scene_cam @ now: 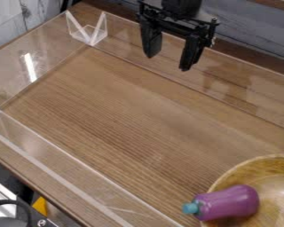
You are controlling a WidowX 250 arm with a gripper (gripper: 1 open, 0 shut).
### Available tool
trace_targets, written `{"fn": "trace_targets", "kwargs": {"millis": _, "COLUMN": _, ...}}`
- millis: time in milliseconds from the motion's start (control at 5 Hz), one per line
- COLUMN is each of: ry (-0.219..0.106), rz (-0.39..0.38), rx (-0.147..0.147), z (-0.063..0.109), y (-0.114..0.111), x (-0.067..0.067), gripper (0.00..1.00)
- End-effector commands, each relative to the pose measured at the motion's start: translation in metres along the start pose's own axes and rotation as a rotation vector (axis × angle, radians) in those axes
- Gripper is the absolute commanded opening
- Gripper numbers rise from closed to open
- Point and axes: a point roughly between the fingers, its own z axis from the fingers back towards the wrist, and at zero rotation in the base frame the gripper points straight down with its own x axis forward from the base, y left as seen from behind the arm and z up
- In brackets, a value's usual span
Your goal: Put the purple eggplant in the brown bowl
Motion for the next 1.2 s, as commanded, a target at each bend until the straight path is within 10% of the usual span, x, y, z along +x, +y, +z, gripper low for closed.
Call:
{"fn": "trace_targets", "kwargs": {"millis": 0, "ry": 0.013, "rz": -0.037, "rx": -0.006, "z": -0.006, "y": -0.004, "x": -0.005, "gripper": 1.0}}
{"fn": "trace_targets", "kwargs": {"millis": 1000, "ry": -0.048, "rz": -0.698, "rx": -0.019, "z": -0.025, "y": -0.113, "x": -0.076, "gripper": 1.0}}
